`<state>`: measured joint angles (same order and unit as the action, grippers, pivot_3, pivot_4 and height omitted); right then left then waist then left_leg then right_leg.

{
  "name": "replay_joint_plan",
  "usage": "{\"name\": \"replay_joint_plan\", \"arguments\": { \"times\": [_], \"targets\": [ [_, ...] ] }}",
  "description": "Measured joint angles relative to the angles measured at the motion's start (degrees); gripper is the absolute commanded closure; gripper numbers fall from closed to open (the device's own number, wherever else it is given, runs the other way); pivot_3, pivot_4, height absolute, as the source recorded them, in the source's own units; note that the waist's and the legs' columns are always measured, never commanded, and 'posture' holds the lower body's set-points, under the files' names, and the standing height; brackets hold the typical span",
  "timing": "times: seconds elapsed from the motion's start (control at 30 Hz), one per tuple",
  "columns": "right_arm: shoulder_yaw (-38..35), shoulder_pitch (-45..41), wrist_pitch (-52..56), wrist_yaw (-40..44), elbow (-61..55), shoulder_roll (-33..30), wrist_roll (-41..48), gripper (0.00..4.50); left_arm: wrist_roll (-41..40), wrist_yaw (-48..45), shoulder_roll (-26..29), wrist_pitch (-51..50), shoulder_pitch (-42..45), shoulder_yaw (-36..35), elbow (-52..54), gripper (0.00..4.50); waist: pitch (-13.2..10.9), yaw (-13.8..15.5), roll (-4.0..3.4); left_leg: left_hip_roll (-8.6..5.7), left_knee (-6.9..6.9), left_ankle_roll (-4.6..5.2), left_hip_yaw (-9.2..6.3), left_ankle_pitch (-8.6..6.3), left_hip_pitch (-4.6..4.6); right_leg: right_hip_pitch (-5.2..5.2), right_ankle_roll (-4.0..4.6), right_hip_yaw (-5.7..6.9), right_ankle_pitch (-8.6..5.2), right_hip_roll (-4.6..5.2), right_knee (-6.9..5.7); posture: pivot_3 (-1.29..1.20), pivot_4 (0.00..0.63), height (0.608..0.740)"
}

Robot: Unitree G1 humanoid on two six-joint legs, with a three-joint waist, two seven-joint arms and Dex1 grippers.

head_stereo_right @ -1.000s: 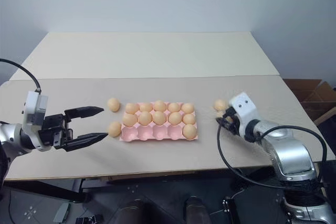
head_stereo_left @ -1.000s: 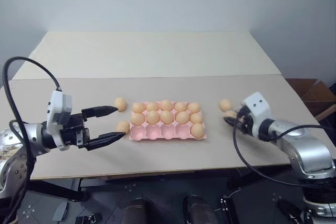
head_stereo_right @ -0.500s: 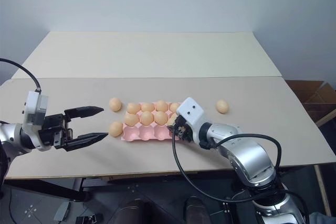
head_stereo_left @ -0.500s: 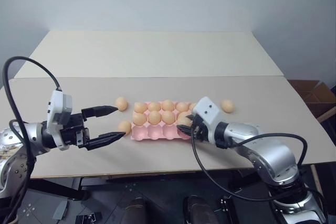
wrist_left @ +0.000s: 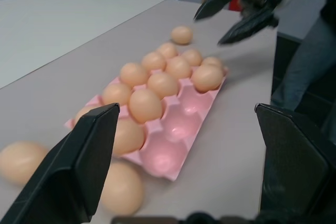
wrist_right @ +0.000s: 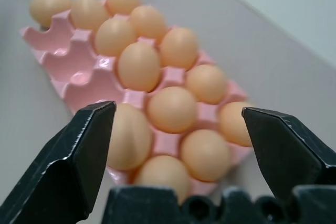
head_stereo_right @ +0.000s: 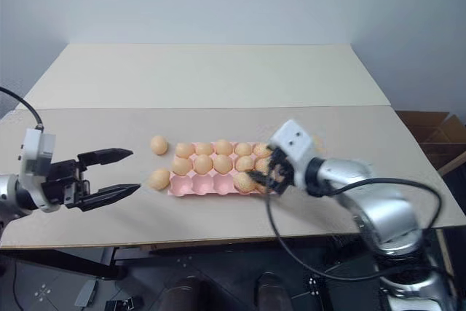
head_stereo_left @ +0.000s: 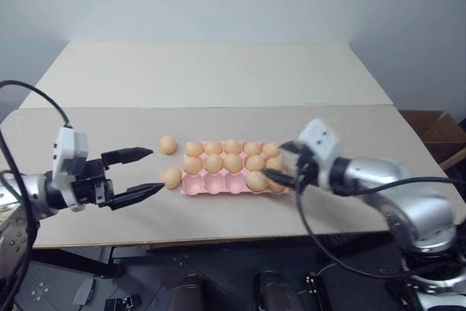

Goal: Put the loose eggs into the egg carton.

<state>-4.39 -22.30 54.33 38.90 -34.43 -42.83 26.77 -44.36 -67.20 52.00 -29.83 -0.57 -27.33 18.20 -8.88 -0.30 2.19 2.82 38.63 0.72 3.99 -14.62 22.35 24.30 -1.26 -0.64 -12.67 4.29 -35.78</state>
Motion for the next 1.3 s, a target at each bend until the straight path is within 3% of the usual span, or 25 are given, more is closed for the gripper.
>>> {"name": "replay_joint_plan", "arguments": {
  "times": [0.13,0.33,0.6,0.77,0.87,1.2,1.3],
  "targets": [
    [-7.8,7.9,-9.6,7.9,2.2,-4.8,0.5,0.03,0.6,-1.2,0.2,1.1,-2.6,-2.0,-1.4,0.0,0.0,0.1,0.01,0.01,-0.07,0.0,0.0,0.0,-0.03,0.0,-0.01,0.01,-0.02,-0.01,0.0,0.0,0.15,0.74],
    [-14.7,21.7,-24.7,19.7,8.5,-5.8,0.4,0.03,1.5,-0.9,-1.0,1.2,-7.3,-4.6,-1.7,0.0,0.0,0.1,0.01,0.01,-0.06,0.0,0.04,0.0,-0.08,-0.03,-0.02,-0.05,-0.03,0.0,-0.02,0.0,0.15,0.74],
    [-15.2,22.9,-29.3,20.8,12.8,-5.9,0.3,0.03,1.5,-0.9,-1.3,1.2,-8.3,-5.5,-1.6,0.0,0.0,-0.2,0.0,0.04,0.05,-0.01,0.07,0.01,-0.19,-0.07,-0.05,-0.11,-0.36,-0.01,-0.13,0.0,0.15,0.74],
    [-9.4,14.5,-26.5,11.4,18.2,-4.3,-5.6,0.03,1.4,-0.3,-1.8,1.2,-7.5,-5.4,-1.0,0.0,0.0,-0.6,0.01,0.04,0.05,-0.01,0.18,0.01,-0.19,-0.01,0.3,-0.2,-0.14,0.01,-0.13,0.0,0.15,0.74],
    [-4.0,6.8,-23.0,4.3,24.1,-0.1,-9.9,0.03,1.4,0.0,-1.9,1.2,-6.8,-5.1,-0.8,0.0,0.0,-0.7,0.0,0.04,0.04,-0.01,0.19,0.01,-0.16,0.05,0.38,-0.19,-0.1,-0.04,-0.15,0.0,0.15,0.74],
    [5.2,-9.3,-21.3,-6.2,48.3,9.2,-18.9,0.03,1.5,0.4,-2.1,2.1,-5.1,-4.6,-1.1,0.0,0.0,-0.3,-0.02,-0.02,-0.01,0.0,0.13,0.01,0.04,0.08,0.06,-0.12,0.06,0.0,-0.05,0.0,0.15,0.74],
    [6.0,-10.7,-22.0,-7.2,53.0,10.0,-20.6,0.6,1.5,0.6,-2.1,2.2,-5.2,-4.7,-0.9,0.0,0.0,-0.5,-0.03,-0.02,-0.03,0.01,0.13,0.0,0.03,0.08,0.04,-0.12,0.07,0.0,-0.05,0.0,0.15,0.74]
  ]
}}
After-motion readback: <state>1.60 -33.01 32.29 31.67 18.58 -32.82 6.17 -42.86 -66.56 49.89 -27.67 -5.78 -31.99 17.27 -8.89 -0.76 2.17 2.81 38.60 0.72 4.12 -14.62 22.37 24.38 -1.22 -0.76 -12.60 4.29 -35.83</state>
